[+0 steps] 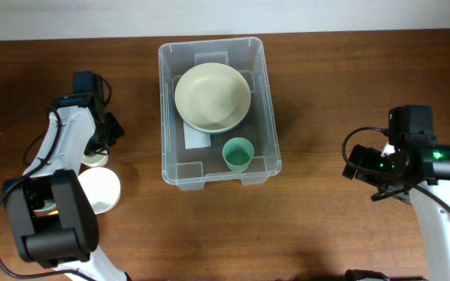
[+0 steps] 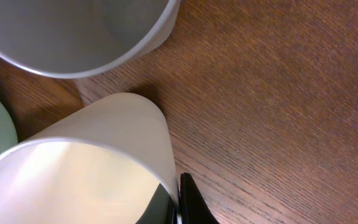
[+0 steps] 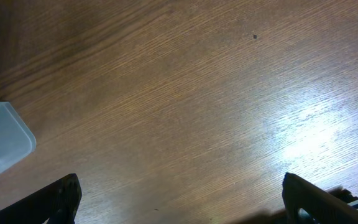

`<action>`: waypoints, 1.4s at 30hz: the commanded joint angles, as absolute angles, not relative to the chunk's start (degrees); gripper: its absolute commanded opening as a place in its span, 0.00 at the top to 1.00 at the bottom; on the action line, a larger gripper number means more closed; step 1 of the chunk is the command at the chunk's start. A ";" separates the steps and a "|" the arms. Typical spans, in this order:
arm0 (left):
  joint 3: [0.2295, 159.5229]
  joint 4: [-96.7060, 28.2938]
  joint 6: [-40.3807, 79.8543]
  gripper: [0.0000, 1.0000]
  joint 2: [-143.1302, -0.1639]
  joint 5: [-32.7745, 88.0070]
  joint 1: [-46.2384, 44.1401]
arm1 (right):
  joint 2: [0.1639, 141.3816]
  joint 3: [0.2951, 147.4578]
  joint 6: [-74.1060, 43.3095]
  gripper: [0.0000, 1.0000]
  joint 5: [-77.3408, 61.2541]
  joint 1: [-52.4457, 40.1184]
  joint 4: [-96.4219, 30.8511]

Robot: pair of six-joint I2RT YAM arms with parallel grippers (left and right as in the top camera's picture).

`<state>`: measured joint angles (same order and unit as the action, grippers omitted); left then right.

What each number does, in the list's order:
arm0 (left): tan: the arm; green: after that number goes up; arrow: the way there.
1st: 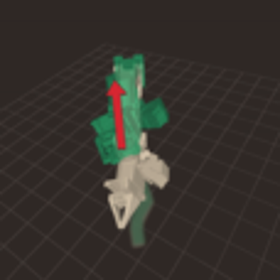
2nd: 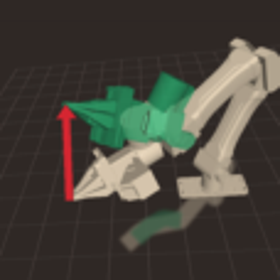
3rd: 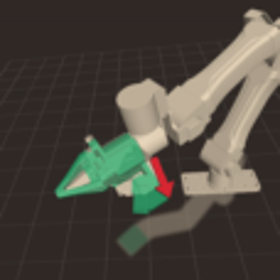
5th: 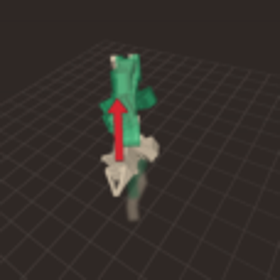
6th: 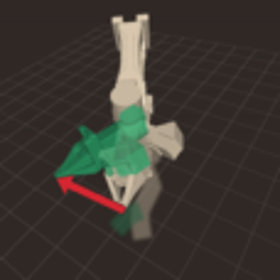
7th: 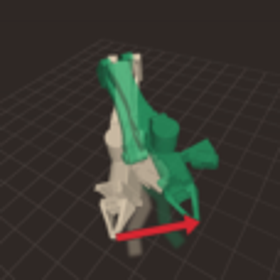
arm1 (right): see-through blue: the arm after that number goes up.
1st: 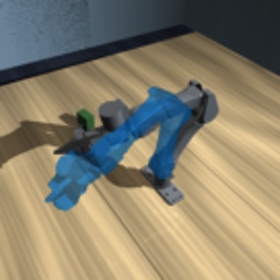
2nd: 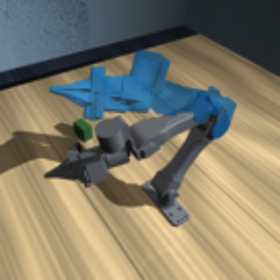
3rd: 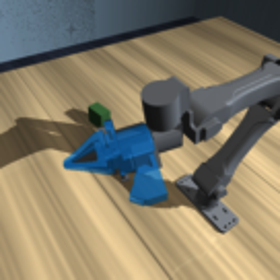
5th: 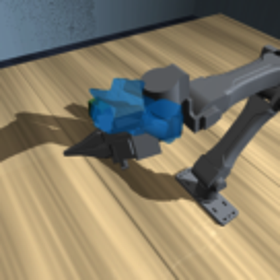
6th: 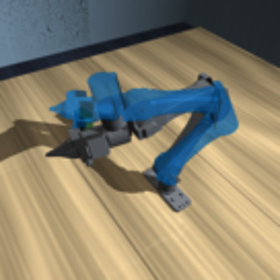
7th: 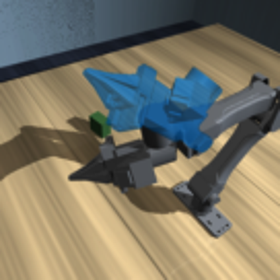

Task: Pack container
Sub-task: 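Carry the cream cup into the bin and stack it on the mint cup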

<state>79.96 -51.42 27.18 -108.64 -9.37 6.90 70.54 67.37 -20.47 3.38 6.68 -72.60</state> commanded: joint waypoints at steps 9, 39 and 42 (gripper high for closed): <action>87.66 -52.56 23.31 0.99 -100.44 -0.82 1.63 | 70.22 67.22 -19.94 0.01 3.25 6.72 -72.55; 94.76 -55.86 29.34 0.99 -104.90 2.81 -40.88 | 70.22 67.22 -19.94 0.01 3.22 6.74 -72.40; 94.76 -56.86 29.32 0.99 -105.30 2.79 -40.82 | 70.22 67.22 -19.94 0.01 3.22 6.72 -72.40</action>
<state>94.87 -56.49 28.56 -104.86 1.98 -41.01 70.54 67.37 -20.49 3.36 6.68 -72.53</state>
